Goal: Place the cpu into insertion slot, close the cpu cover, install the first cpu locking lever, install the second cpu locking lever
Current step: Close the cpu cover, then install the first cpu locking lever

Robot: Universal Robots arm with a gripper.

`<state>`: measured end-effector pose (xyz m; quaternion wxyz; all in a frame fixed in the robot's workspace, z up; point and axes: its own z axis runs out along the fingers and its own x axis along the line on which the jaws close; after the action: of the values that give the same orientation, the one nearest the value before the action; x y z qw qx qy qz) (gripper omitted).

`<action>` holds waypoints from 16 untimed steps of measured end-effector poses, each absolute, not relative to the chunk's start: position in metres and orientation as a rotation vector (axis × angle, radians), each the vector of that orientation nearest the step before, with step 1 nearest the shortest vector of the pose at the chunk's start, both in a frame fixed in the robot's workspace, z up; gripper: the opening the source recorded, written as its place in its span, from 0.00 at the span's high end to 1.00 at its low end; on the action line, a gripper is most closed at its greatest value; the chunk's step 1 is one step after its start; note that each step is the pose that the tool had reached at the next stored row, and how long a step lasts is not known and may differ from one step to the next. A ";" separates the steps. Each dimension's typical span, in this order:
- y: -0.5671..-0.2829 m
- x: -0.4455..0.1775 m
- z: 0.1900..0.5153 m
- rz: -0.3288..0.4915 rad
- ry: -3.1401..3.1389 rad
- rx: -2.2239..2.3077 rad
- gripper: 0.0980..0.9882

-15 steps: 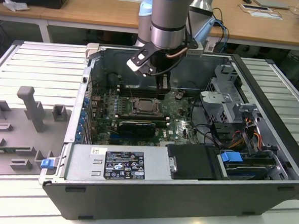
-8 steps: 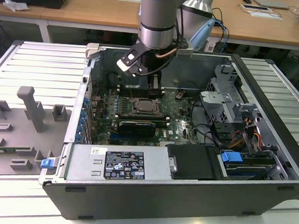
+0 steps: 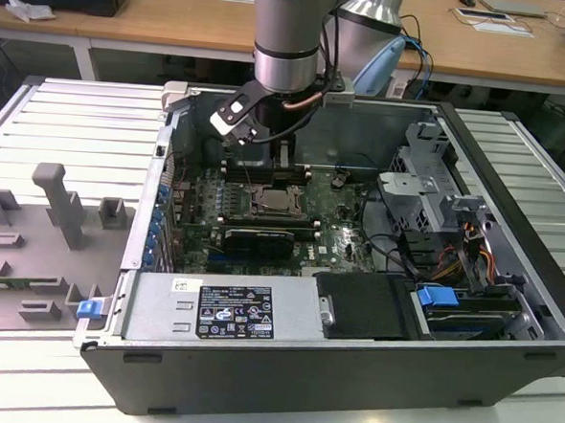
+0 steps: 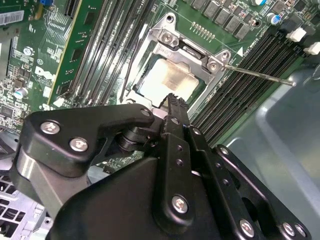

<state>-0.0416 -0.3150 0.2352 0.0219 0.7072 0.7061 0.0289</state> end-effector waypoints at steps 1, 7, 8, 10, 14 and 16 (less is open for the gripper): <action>-0.315 -0.042 0.235 0.090 2.188 2.191 0.99; -0.315 -0.042 0.237 0.089 2.188 2.191 0.99; -0.315 -0.042 0.240 0.089 2.188 2.191 0.99; -0.315 -0.042 0.244 0.088 2.188 2.191 0.99; -0.315 -0.042 0.258 0.071 2.196 2.199 0.99; -0.315 -0.041 0.262 0.044 2.209 2.212 0.99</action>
<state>-0.0413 -0.3150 0.2616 0.0076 0.7076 0.7064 0.0141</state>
